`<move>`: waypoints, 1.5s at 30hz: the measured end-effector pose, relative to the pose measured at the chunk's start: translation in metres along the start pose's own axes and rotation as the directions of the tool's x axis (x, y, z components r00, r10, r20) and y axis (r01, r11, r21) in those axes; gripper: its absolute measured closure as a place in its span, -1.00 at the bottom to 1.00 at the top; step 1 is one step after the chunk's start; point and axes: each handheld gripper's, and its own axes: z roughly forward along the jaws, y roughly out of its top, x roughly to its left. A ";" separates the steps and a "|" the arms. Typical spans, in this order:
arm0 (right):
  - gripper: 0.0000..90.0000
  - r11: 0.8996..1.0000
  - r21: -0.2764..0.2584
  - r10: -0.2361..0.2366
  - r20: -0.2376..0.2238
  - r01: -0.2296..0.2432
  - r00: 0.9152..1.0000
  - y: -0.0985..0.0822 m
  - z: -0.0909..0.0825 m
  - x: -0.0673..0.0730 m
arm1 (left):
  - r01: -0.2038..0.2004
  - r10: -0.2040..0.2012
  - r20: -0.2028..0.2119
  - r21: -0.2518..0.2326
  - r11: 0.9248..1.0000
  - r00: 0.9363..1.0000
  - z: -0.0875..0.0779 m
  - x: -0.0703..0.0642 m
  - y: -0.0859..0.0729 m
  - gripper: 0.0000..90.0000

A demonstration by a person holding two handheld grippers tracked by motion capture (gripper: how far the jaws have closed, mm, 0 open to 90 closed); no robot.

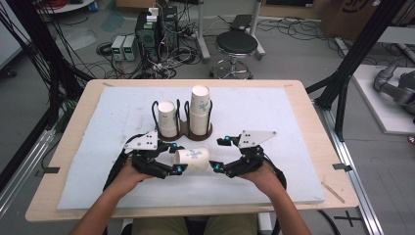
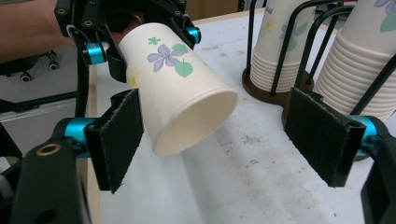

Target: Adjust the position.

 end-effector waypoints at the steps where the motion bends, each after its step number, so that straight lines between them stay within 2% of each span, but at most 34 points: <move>1: -0.54 1.000 -0.004 0.002 0.000 -0.002 1.000 -0.002 0.000 0.000 | -0.002 0.002 0.001 -0.005 1.000 1.000 -0.001 -0.001 0.000 -0.18; 2: -0.54 1.000 -0.005 0.005 0.004 -0.005 1.000 -0.003 -0.001 0.000 | -0.006 0.006 0.002 -0.015 1.000 1.000 -0.001 -0.002 0.000 -0.18; 4: -0.54 1.000 -0.001 0.020 -0.026 -0.020 0.999 -0.007 -0.002 0.002 | -0.010 0.010 0.006 -0.025 1.000 1.000 -0.002 -0.003 -0.001 -0.18; 5: -0.54 0.998 0.022 0.055 -0.064 -0.053 0.996 -0.009 -0.002 0.005 | -0.014 0.014 0.011 -0.031 0.999 1.000 -0.003 -0.003 -0.002 -0.18; 6: -0.54 1.000 0.004 0.026 -0.034 -0.026 0.999 -0.011 -0.002 0.003 | -0.012 0.013 0.014 -0.043 0.999 1.000 -0.003 -0.003 -0.002 -0.18; 7: -0.54 1.000 0.005 0.027 -0.034 -0.027 0.999 -0.013 -0.001 0.003 | -0.014 0.014 0.014 -0.045 0.999 1.000 -0.003 -0.004 -0.002 -0.18; 15: -0.54 0.999 -0.010 0.037 -0.094 -0.038 0.995 -0.016 0.004 0.004 | -0.023 0.026 0.032 -0.092 0.995 0.999 -0.005 -0.005 -0.002 -0.17; 25: -0.54 0.999 -0.014 0.041 -0.147 -0.043 0.988 -0.016 0.010 0.006 | -0.060 0.066 0.055 -0.099 0.993 0.996 -0.003 -0.008 -0.002 -0.18; 36: -0.54 0.999 -0.015 0.035 -0.207 -0.039 0.978 -0.015 0.019 0.009 | -0.071 0.083 0.101 -0.120 0.990 0.991 -0.001 -0.010 -0.002 -0.17; 37: -0.54 0.999 -0.019 0.030 -0.200 -0.034 0.979 -0.015 0.019 0.008 | -0.071 0.084 0.109 -0.125 0.990 0.990 -0.001 -0.010 -0.002 -0.17; 45: -0.52 0.999 -0.032 0.029 -0.243 -0.037 0.970 -0.015 0.022 0.008 | -0.081 0.097 0.129 -0.124 0.989 0.987 0.001 -0.012 -0.002 -0.17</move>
